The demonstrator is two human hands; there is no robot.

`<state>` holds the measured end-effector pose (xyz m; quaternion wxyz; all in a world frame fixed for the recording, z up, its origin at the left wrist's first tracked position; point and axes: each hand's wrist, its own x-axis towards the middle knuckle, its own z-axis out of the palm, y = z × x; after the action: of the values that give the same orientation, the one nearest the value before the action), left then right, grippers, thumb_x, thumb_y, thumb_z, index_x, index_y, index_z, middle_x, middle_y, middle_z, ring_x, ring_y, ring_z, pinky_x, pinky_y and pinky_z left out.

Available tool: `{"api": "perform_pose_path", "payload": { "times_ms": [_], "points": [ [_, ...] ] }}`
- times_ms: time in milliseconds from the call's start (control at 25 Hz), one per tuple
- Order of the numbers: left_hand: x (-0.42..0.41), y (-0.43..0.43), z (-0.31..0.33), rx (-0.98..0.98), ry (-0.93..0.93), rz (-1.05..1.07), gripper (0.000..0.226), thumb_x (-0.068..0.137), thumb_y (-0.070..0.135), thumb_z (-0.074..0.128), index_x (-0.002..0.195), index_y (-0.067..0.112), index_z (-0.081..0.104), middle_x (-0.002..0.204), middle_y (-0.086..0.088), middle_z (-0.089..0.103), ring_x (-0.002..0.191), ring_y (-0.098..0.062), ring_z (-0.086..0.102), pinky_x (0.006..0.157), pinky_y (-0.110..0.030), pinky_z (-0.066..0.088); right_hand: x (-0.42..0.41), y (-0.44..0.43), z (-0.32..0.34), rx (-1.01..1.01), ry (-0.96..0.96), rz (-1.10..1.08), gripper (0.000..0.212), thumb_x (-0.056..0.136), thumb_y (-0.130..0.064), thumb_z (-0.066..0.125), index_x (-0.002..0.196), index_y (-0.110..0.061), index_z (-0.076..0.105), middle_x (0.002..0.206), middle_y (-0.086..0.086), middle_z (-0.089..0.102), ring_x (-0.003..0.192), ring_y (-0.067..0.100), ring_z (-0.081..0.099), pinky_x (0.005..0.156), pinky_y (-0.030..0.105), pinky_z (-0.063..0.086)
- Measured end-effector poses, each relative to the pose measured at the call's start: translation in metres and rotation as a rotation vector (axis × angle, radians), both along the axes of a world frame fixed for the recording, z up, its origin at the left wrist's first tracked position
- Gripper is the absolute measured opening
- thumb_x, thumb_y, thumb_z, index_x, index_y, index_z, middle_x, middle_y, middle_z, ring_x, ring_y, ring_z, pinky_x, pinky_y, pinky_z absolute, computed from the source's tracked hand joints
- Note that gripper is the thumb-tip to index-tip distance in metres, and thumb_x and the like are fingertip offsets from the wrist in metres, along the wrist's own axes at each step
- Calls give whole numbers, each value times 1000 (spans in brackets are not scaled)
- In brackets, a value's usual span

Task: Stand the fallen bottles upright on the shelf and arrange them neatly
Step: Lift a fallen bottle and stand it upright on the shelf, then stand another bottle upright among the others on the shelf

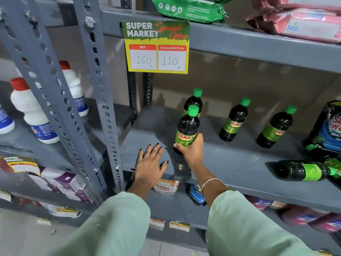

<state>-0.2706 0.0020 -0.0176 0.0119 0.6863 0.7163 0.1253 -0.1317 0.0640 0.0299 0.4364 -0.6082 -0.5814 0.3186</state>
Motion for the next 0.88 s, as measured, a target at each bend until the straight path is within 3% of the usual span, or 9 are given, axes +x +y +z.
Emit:
{"api": "perform_pose_path", "payload": {
  "times_ms": [200,320,400,480,600,720,880],
  "points": [
    [0,1,-3,4,8,-17,57,93,46,24,143,22,14,156,1,15,143,-21,9,117,-46,6,20,-16,-5,11,32,-21,97,68,-43,76,142,-14,20,145,12,35,135,26,33,112,46,32],
    [6,-3,0,50,21,3,53,95,41,24,142,18,20,154,-4,20,142,-23,12,116,-47,9,48,-23,-1,90,11,-181,82,78,-46,65,141,-12,24,142,14,38,134,27,34,110,47,34],
    [22,-14,3,142,65,7,51,93,39,25,136,13,33,148,-10,34,138,-27,26,114,-47,17,76,-23,6,146,-46,-302,72,82,-42,62,136,-7,31,136,15,43,129,28,35,105,43,35],
    [50,-20,7,179,127,-57,54,88,41,24,131,12,39,141,-11,46,133,-28,37,111,-46,20,109,-19,19,179,-115,-472,64,84,-37,60,132,-4,35,131,17,46,125,32,37,98,43,36],
    [100,-15,18,210,144,-169,56,84,42,27,128,13,42,139,-9,48,131,-26,39,107,-43,24,170,-9,40,144,-178,-788,59,81,-31,63,125,-1,38,127,21,47,121,38,40,94,48,38],
    [146,-1,23,155,87,-231,58,84,46,26,124,10,49,139,-11,48,131,-29,41,102,-47,41,237,1,57,9,-84,-1059,67,76,-32,69,126,-2,36,130,21,43,123,38,39,99,49,35],
    [187,15,14,52,68,-189,59,90,50,31,131,9,42,147,-12,36,138,-30,27,109,-48,32,326,12,41,-278,276,-1132,85,71,-44,73,129,2,32,135,19,41,126,35,40,104,43,33]
  ]
}}
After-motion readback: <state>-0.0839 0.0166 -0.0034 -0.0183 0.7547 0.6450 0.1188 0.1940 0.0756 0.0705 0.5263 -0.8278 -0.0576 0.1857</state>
